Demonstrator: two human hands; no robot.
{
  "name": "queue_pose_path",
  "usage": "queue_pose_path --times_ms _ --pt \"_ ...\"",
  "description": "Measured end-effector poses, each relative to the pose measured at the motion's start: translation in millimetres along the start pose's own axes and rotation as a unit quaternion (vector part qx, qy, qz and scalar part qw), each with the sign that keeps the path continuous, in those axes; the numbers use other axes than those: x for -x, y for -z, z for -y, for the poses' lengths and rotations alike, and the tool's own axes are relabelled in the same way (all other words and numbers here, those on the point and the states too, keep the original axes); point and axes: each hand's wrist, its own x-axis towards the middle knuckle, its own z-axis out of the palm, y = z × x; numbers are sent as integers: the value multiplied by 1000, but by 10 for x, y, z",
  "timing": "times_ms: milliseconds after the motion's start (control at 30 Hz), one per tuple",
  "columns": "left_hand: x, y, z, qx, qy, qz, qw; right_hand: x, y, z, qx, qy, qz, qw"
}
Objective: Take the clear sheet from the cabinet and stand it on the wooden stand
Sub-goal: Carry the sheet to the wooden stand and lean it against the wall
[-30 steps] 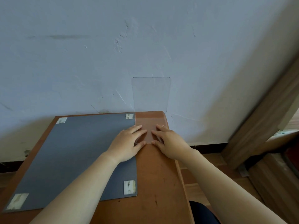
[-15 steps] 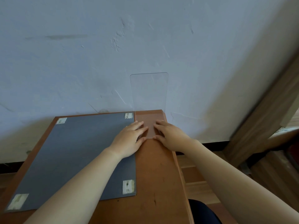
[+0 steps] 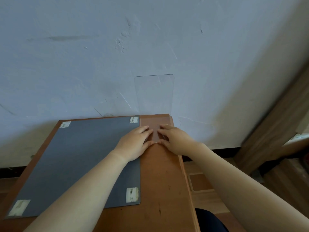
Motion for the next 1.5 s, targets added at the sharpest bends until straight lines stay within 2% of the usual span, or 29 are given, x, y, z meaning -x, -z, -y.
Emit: queue_pose_path --times_ms 200,633,867,1067,1500 --pt "-28 -19 37 35 1 -14 999 -54 2 -19 -4 0 8 1000" --pt "-92 14 11 42 17 8 999 -93 20 30 2 -22 15 1000" --pt "-66 126 -16 -9 17 42 999 -75 71 55 -10 -27 0 1000" --pt "105 188 79 -17 17 -1 1000 122 55 100 -42 -27 -65 997" --pt "424 272 67 -48 -14 29 998 391 51 339 -39 -27 -64 997"
